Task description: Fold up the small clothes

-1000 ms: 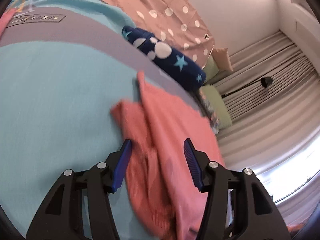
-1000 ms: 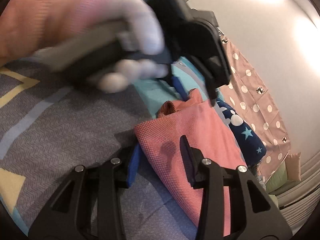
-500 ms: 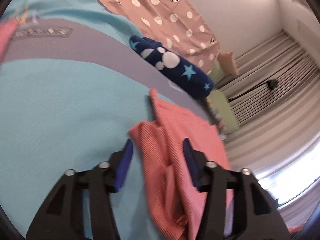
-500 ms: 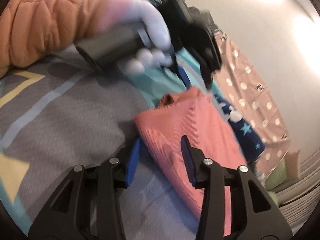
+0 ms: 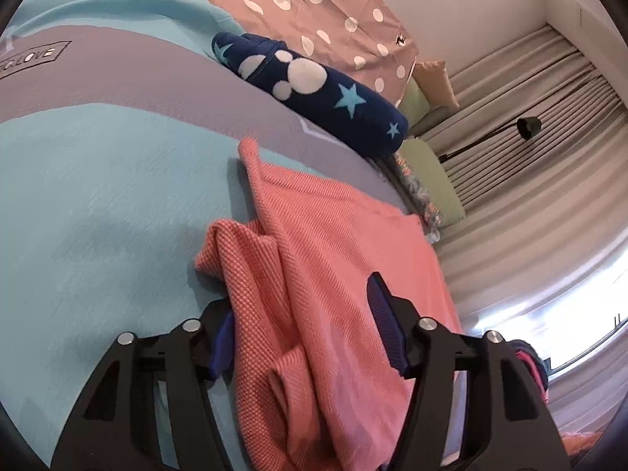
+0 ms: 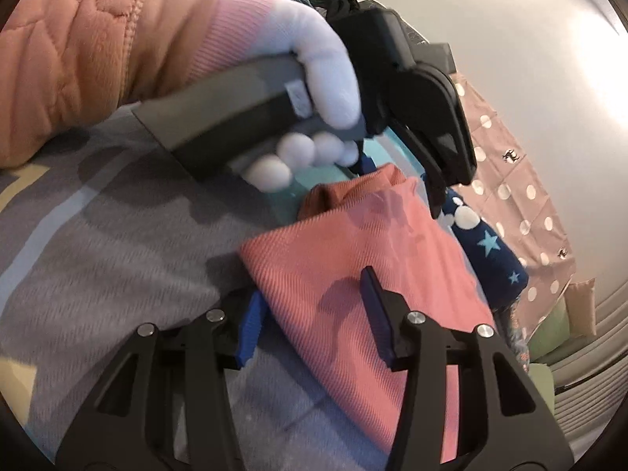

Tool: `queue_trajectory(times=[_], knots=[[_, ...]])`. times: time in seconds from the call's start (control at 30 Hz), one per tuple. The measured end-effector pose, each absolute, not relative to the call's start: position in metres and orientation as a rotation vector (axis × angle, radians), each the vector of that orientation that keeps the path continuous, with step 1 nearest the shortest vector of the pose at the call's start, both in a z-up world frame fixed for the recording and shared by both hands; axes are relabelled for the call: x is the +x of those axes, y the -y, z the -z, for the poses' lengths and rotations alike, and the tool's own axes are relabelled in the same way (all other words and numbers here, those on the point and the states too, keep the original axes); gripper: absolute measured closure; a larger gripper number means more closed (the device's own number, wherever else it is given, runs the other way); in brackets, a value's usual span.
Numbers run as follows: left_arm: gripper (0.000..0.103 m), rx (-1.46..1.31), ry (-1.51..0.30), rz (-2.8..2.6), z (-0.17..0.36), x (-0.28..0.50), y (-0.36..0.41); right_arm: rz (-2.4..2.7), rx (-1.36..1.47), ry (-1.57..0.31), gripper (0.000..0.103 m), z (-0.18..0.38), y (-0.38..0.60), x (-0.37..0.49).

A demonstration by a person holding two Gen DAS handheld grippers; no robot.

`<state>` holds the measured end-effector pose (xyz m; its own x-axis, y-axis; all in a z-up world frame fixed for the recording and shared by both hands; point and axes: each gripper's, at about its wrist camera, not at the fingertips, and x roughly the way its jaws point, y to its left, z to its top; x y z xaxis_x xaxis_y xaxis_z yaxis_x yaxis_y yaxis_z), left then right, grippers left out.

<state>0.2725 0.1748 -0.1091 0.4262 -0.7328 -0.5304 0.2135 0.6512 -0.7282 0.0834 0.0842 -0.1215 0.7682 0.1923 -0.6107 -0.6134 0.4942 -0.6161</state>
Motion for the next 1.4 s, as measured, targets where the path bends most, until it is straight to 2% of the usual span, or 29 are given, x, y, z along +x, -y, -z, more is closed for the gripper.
queue_trajectory(times=[0.03,0.07,0.1,0.13,0.17,0.43,0.87,1.1,1.4], knots=[[0.059,-0.630,-0.956,0.634,0.111,0.274,-0.175,-0.511,-0.933,-0.502,0.055,0.122,-0.085,0.084],[0.079,-0.633,-0.961,0.622,0.114,0.275,-0.176,-0.513,-0.925,-0.502,0.057,0.122,-0.085,0.085],[0.087,-0.658,-0.970,0.612,0.120,0.277,-0.180,-0.532,-0.914,-0.512,0.066,0.121,-0.085,0.085],[0.089,-0.703,-0.966,0.622,0.124,0.277,-0.184,-0.551,-0.909,-0.521,0.074,0.121,-0.084,0.086],[0.090,-0.718,-0.961,0.623,0.123,0.276,-0.185,-0.549,-0.911,-0.520,0.094,0.121,-0.083,0.087],[0.091,-0.689,-0.923,0.587,0.094,0.265,-0.179,-0.580,-0.654,-0.522,0.098,0.068,-0.049,0.085],[0.091,-0.647,-0.894,0.531,0.022,0.262,-0.138,-0.561,-0.272,-0.536,0.098,0.005,0.034,0.083],[0.091,-0.523,-0.886,0.516,-0.014,0.266,-0.067,-0.525,-0.081,-0.536,0.098,-0.009,0.103,0.087],[0.091,-0.367,-0.954,0.507,-0.021,0.280,0.043,-0.451,0.130,-0.557,0.098,0.001,0.192,0.089]])
